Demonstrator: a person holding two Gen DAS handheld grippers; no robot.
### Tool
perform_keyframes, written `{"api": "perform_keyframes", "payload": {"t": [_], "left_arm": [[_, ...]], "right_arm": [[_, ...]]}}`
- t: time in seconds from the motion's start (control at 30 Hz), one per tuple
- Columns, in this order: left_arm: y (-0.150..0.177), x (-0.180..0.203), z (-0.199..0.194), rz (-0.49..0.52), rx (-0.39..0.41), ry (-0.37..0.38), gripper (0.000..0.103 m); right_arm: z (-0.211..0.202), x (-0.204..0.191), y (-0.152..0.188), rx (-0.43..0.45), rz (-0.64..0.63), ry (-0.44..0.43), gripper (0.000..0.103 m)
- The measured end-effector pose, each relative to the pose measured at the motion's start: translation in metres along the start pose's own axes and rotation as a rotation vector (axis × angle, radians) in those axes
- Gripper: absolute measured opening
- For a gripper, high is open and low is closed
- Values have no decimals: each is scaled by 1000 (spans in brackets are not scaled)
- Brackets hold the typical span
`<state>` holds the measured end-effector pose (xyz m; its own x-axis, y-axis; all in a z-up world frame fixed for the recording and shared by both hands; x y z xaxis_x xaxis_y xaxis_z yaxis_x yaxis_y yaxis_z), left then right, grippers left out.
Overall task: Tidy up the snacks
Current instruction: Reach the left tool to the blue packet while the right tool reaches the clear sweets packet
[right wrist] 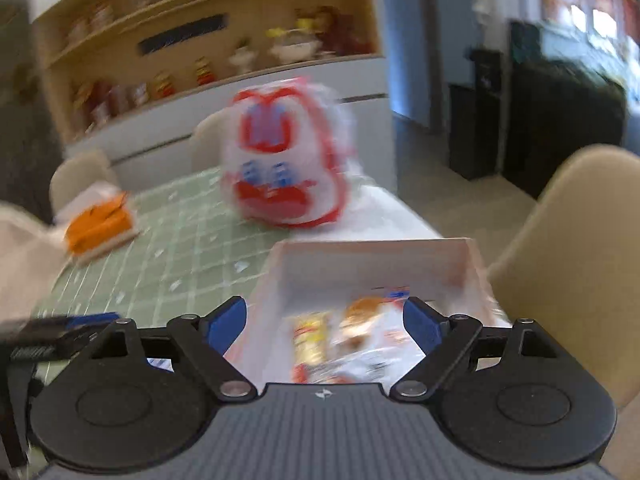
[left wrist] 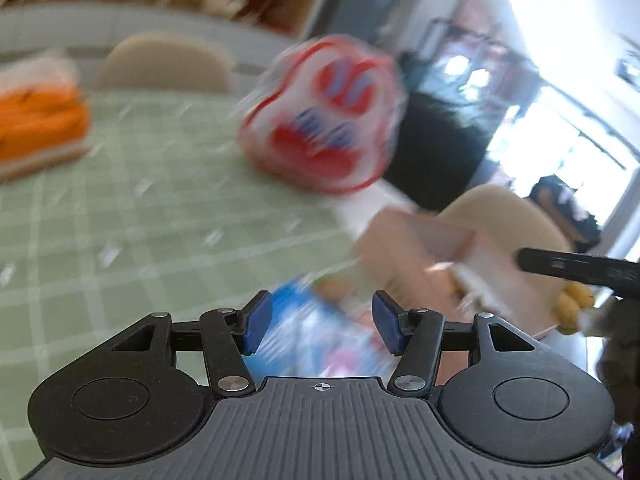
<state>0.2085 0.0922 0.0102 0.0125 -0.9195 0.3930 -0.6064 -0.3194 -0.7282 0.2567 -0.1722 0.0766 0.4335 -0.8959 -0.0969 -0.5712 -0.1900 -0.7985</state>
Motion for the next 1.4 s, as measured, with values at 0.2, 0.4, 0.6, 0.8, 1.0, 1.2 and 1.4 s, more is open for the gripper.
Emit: {"api": "perform_keyframes", "payload": {"t": [0.2, 0.4, 0.6, 0.8, 1.0, 1.2, 1.4], "left_arm": [[14, -49, -15, -112, -13, -34, 61], [25, -74, -29, -182, -3, -31, 61], [26, -71, -28, -186, -37, 16, 60], [34, -71, -23, -216, -93, 44, 53], [32, -73, -28, -242, -106, 58, 53], [28, -70, -38, -267, -116, 100, 53], [25, -50, -51, -177, -147, 112, 53]], "right_arm": [[13, -89, 8, 2, -182, 12, 86], [84, -139, 6, -155, -129, -2, 85], [147, -134, 2, -214, -50, 119, 37], [155, -125, 10, -248, -100, 200, 26], [114, -144, 36, -293, -141, 93, 26], [67, -159, 66, -315, -144, -47, 26], [33, -148, 88, -323, -135, -88, 38]]}}
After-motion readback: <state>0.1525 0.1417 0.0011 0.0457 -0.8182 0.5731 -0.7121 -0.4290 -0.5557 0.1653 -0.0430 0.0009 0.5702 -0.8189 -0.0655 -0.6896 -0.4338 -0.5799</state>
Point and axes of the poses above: each gripper's, at about its wrist camera, not at the fingertips, and z roughly the way its jaws point, x to its right, y to its underside, the point moved 5 cm from there along z, roughly the way its jaws point, and after that the axes turned 1 degree about -z, right-handed, at the moved point
